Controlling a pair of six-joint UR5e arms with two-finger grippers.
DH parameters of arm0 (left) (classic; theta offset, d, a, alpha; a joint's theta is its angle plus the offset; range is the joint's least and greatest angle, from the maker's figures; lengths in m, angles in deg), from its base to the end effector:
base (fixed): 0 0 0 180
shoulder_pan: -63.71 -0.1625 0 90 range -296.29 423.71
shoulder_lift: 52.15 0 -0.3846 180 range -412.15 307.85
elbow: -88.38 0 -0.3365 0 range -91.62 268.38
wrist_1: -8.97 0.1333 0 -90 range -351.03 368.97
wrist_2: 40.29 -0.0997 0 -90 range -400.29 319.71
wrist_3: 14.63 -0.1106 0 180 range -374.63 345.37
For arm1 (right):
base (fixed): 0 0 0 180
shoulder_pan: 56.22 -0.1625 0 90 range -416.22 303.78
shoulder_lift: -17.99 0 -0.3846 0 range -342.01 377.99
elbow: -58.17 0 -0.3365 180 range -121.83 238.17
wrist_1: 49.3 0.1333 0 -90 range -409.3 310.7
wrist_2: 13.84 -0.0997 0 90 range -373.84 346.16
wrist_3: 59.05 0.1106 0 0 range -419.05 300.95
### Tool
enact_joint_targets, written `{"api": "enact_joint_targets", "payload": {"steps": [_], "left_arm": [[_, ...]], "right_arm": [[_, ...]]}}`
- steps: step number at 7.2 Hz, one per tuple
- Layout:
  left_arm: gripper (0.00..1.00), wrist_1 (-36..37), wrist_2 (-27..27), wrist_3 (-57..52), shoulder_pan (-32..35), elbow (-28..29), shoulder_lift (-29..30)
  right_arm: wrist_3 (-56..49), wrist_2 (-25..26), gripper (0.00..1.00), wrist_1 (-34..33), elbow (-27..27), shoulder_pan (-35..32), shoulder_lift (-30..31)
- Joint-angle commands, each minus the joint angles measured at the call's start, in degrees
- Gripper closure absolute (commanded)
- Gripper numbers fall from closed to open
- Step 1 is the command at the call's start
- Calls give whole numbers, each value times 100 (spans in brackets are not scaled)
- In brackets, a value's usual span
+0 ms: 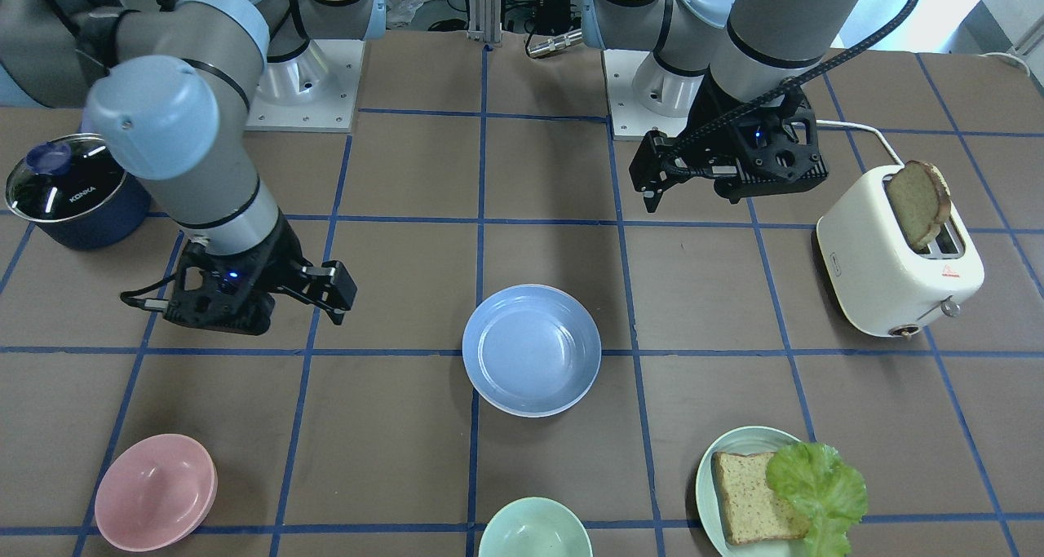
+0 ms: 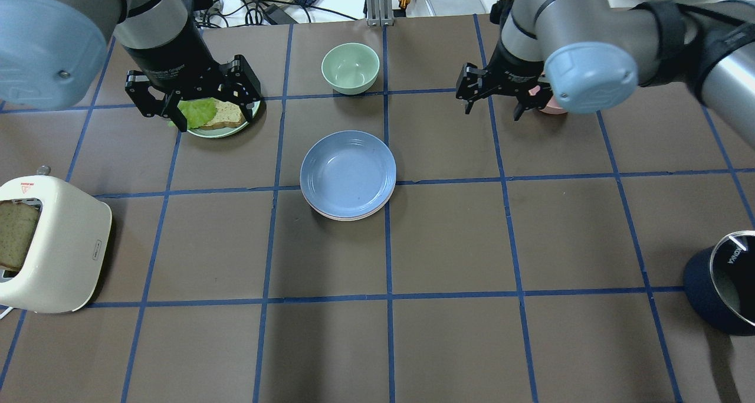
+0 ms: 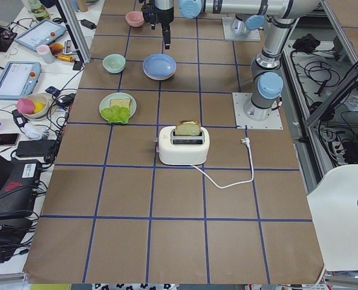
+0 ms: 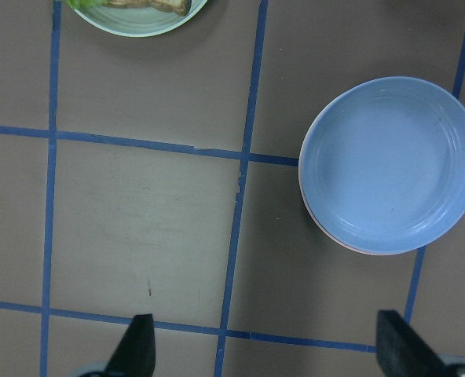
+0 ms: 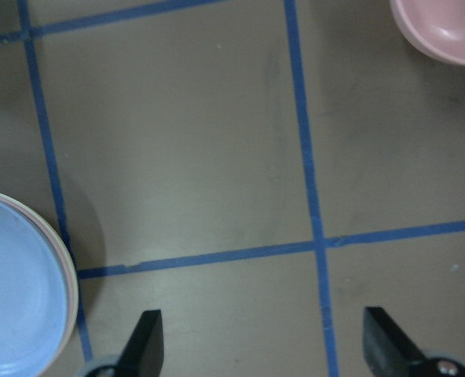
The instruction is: Stack three plates with pink and blue
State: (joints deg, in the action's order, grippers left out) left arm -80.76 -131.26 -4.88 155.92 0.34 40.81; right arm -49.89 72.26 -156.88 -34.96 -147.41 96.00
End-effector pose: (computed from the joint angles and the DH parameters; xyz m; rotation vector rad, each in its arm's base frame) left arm -0.1489 -0.4492 0.4289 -0.2052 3.1166 0.0170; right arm 0.1514 -0.5061 0.3450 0.2111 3.0622 -0.0562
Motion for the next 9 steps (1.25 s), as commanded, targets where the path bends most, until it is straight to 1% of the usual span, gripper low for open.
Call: {"api": "enact_joint_targets", "payload": {"steps": [1, 3, 4, 6, 7, 9], "left_arm": [[0, 0, 9, 0, -10, 14, 21], [0, 0, 9, 9, 25, 14, 30], [0, 0, 27, 9, 33, 14, 38], [0, 0, 36, 9, 25, 14, 30], [0, 0, 36, 9, 33, 6, 38], [0, 0, 71, 9, 33, 15, 74]], "right_arm": [[-483, 346, 0, 1017, 40, 171, 896], [-494, 338, 0, 1116, -134, 136, 1267], [-502, 346, 0, 925, -40, 136, 1321], [-694, 364, 0, 660, 110, 145, 1217], [-887, 294, 0, 659, 32, 154, 1208], [-898, 267, 0, 659, 93, 163, 1208]]}}
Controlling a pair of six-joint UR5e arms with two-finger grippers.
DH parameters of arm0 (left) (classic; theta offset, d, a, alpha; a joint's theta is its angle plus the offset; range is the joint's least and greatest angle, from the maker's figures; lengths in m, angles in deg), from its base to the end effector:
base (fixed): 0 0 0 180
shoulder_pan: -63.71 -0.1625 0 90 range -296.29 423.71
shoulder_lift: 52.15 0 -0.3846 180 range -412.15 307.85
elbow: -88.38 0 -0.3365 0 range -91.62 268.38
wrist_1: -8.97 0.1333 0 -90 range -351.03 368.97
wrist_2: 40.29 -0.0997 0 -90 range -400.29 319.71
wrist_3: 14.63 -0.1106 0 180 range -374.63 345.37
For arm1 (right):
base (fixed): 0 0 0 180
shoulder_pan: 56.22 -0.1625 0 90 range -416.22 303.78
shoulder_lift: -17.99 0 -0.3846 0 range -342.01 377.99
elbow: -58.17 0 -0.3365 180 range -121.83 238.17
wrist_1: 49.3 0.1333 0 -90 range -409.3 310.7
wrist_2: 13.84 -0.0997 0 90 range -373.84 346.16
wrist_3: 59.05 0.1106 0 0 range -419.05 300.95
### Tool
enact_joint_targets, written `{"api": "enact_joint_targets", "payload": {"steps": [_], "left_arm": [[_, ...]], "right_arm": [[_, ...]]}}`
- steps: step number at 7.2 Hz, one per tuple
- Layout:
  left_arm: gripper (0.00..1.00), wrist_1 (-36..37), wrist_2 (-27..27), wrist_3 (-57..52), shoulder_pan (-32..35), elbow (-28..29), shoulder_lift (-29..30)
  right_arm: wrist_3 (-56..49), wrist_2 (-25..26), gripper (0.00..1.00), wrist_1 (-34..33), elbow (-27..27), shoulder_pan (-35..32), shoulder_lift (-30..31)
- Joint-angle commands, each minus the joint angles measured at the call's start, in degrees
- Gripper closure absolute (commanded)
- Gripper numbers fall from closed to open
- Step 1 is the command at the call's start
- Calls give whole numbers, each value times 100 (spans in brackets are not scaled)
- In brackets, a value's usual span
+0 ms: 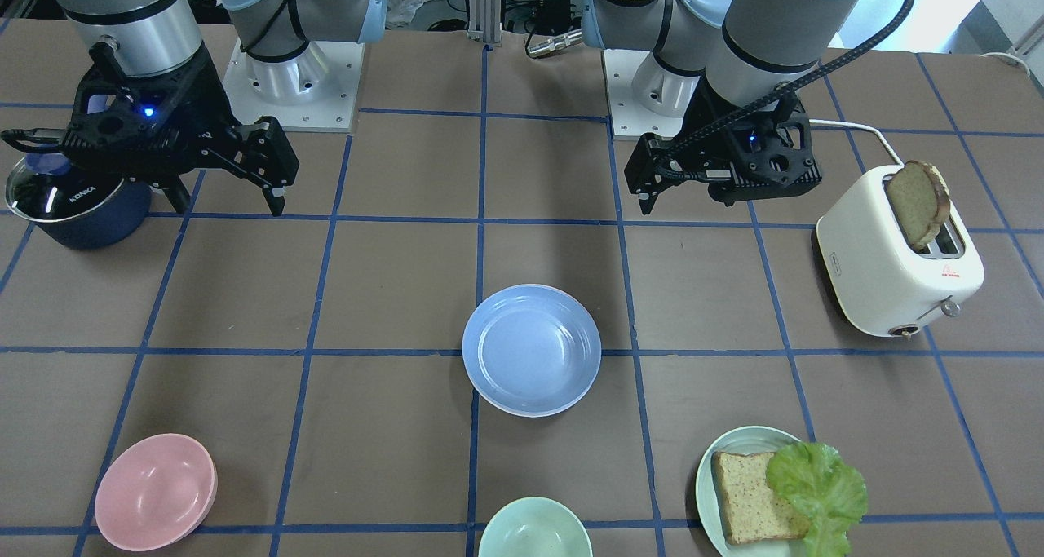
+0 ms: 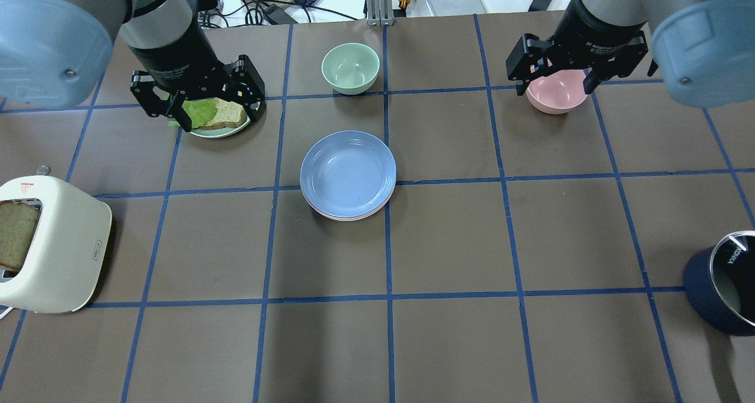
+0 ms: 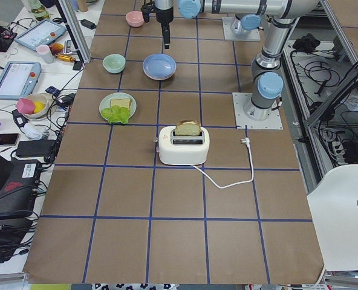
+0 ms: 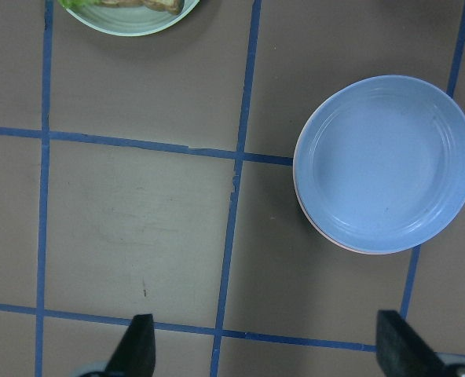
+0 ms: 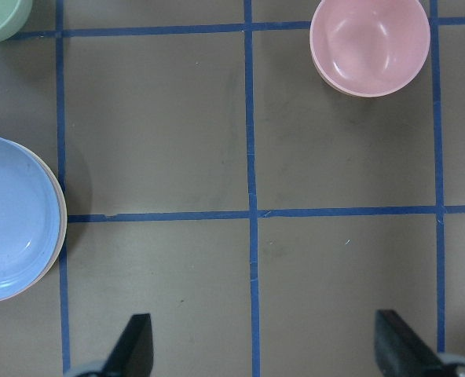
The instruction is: Stack three plates with pink and blue
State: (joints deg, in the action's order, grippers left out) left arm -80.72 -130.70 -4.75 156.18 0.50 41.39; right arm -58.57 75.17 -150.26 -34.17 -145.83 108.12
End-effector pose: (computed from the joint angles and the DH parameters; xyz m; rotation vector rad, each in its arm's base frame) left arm -0.1521 -0.4515 0.4255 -0.2023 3.1257 0.0290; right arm 0.1321 -0.4516 0.4400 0.0216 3.1151 -0.2383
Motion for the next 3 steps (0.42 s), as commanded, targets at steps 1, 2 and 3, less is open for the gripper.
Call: {"api": "enact_joint_targets", "payload": {"steps": [1, 2, 3], "left_arm": [[0, 5, 15, -4, 17, -1, 33], [0, -4, -2, -30, 34, -10, 51], [0, 5, -3, -248, 69, -10, 112]], "right_arm": [[-31, -32, 0, -2, 14, 5, -4], [48, -32, 0, -19, 14, 5, -4], [40, -32, 0, -11, 5, 5, -4]]}}
